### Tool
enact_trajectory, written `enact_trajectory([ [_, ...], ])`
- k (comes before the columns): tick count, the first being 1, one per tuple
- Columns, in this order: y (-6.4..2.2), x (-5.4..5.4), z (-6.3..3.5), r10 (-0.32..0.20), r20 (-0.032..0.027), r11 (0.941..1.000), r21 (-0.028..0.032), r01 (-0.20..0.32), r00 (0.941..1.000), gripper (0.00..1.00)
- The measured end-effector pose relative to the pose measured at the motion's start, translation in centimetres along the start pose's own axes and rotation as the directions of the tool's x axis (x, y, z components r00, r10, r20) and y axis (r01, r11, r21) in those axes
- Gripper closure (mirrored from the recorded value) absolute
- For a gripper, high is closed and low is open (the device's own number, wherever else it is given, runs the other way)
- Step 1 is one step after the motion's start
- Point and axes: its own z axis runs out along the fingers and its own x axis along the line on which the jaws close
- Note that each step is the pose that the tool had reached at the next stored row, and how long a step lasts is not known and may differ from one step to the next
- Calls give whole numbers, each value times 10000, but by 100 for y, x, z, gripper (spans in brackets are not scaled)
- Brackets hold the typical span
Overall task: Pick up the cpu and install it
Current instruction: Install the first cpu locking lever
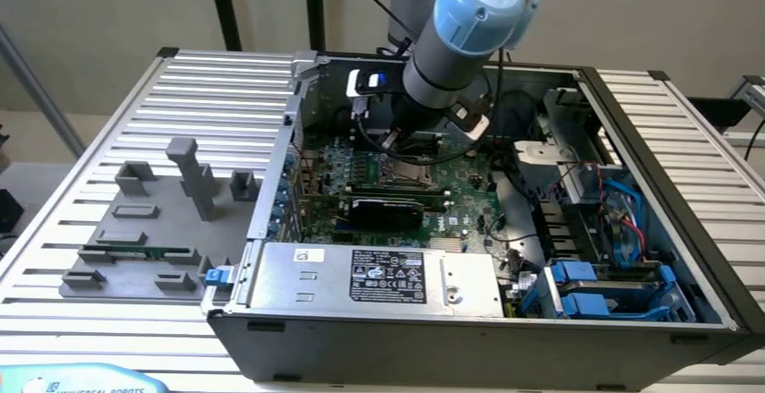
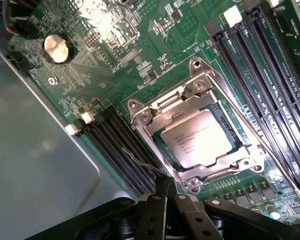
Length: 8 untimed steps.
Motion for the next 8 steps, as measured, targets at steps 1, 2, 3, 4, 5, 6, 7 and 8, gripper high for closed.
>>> enact_trajectory([
  [1,13,13,2,8,21,10000,3,-8,10000,89],
  [2,23,25,3,15,39,10000,10,-15,10000,89],
  [3,31,37,5,24,56,10000,20,-24,10000,89],
  [4,36,49,8,33,74,10000,34,-33,10000,89],
  [5,36,60,11,42,90,10000,52,-42,10000,89],
  [6,36,72,16,52,105,10000,73,-53,9999,89],
  [7,37,83,19,63,123,9999,94,-64,9999,89],
  [8,40,93,20,75,144,9999,119,-77,9999,89],
])
